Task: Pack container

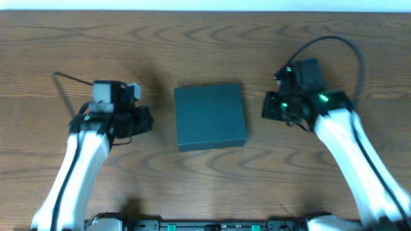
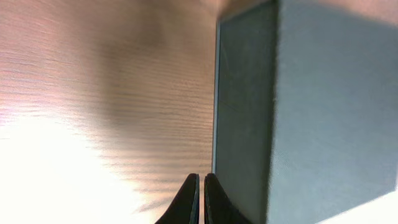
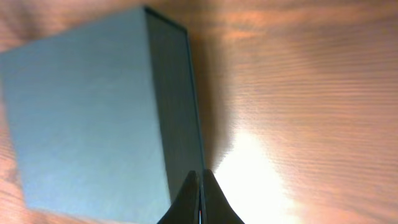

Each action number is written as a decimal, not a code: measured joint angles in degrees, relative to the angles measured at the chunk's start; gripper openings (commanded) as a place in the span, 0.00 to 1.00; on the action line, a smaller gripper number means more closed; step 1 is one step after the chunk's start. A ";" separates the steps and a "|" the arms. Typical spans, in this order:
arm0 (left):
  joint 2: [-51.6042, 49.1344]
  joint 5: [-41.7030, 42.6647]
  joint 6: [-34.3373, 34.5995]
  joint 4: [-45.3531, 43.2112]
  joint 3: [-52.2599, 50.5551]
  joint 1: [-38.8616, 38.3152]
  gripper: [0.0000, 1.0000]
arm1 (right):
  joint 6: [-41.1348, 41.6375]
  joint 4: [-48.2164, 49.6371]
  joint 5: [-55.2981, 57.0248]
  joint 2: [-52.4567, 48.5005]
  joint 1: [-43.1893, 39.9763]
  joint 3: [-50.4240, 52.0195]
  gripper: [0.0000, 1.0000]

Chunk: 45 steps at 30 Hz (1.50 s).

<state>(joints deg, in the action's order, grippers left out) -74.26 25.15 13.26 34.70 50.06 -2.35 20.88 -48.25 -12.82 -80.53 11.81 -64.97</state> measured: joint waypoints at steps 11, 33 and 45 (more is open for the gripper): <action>43.65 -5.84 -3.72 14.86 -1.05 0.00 0.06 | 0.22 0.39 5.01 42.69 7.87 16.98 0.02; 61.46 -4.96 3.30 12.72 -20.81 0.00 0.95 | 12.00 0.87 4.76 66.71 10.99 40.09 0.99; 61.48 -4.98 3.26 16.55 -20.81 0.00 0.95 | 12.00 0.72 4.76 66.71 11.13 40.09 0.99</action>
<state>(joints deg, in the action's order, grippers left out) -12.78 20.16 16.51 51.24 29.26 -2.35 32.88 -47.53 -8.05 -13.82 22.94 -24.88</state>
